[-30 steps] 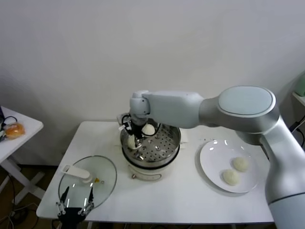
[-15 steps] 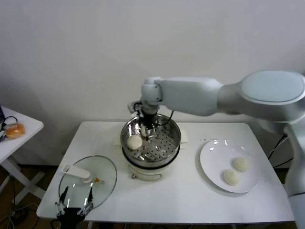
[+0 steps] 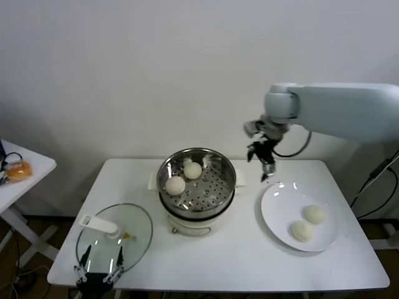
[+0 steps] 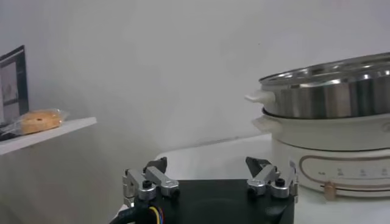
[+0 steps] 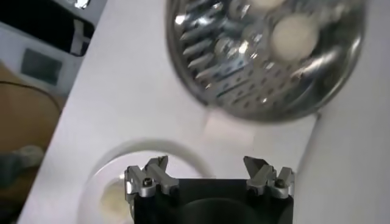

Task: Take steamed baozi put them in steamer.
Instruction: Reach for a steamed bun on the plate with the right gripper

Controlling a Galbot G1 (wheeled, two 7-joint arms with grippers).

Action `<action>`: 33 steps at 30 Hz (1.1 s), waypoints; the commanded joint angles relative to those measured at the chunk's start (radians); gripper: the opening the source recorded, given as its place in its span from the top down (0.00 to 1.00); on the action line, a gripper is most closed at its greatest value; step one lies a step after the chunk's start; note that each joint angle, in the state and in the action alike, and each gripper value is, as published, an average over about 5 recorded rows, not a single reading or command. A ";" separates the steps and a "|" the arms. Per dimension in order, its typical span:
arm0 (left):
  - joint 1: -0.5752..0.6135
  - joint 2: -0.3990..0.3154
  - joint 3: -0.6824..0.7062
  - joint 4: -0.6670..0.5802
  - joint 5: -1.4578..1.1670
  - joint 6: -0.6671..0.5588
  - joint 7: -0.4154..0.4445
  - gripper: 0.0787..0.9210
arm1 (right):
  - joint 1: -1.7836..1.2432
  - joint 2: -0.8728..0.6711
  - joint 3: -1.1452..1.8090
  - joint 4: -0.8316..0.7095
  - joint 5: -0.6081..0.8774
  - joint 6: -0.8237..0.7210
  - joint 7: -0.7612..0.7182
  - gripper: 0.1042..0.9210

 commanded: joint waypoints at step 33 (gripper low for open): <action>0.014 -0.017 0.005 0.009 0.036 -0.009 -0.001 0.12 | -0.749 -0.385 0.517 -0.063 -0.436 -0.046 0.103 0.12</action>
